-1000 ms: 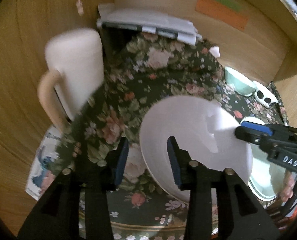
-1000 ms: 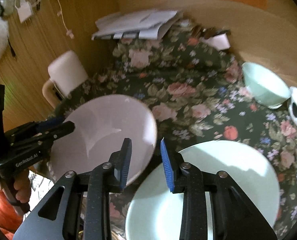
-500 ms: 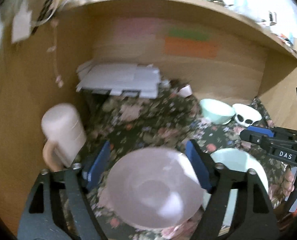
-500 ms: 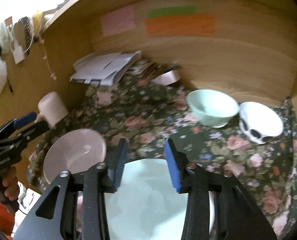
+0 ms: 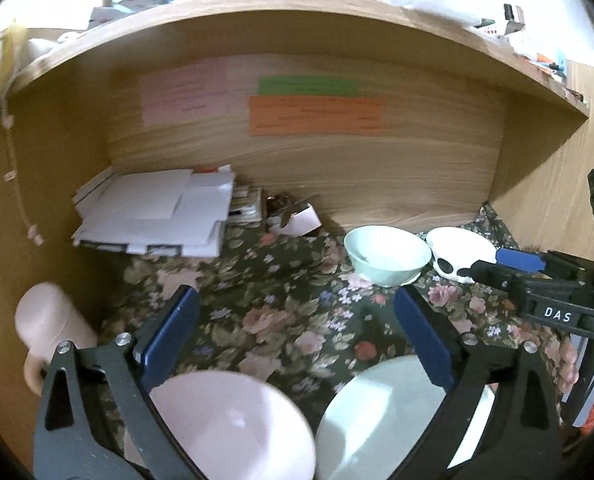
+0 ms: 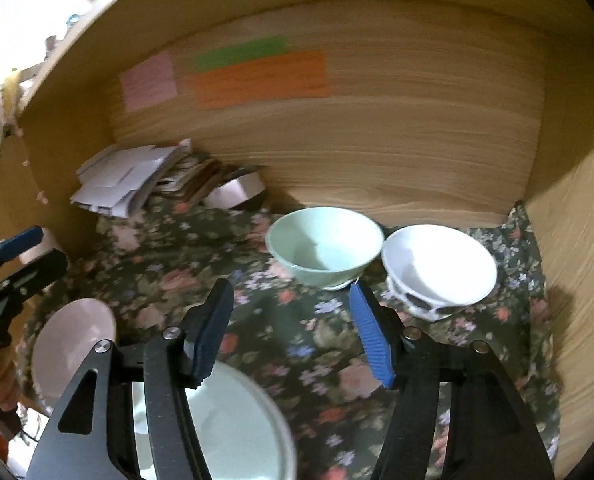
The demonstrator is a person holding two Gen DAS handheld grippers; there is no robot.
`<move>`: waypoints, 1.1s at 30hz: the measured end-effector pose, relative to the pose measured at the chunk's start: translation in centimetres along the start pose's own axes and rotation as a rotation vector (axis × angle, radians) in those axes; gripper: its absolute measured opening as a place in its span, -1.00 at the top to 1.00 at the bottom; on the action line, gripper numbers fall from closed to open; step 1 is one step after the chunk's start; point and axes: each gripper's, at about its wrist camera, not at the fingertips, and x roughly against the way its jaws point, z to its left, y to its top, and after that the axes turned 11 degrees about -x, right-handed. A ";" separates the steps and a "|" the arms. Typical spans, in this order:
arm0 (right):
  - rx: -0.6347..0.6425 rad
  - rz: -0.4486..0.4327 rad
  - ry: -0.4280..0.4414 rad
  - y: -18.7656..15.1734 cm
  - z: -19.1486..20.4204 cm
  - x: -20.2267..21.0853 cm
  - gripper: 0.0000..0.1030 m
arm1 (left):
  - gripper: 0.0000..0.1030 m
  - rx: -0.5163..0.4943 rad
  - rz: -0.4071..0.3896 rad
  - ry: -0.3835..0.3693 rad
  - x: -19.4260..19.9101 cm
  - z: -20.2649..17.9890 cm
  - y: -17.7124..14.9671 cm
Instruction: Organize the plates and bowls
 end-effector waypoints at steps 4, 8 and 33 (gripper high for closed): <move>-0.020 0.030 -0.020 1.0 -1.5 -2.2 -0.11 | -0.96 -0.008 0.019 -0.019 -2.2 -0.8 1.5; -0.034 0.057 -0.041 1.5 -2.6 -4.8 -0.11 | -0.96 -0.027 0.057 -0.024 -4.8 -1.2 2.8; -0.187 0.215 -0.046 2.6 -5.4 -14.4 -0.08 | -0.96 -0.025 0.298 -0.061 -17.5 -1.1 3.3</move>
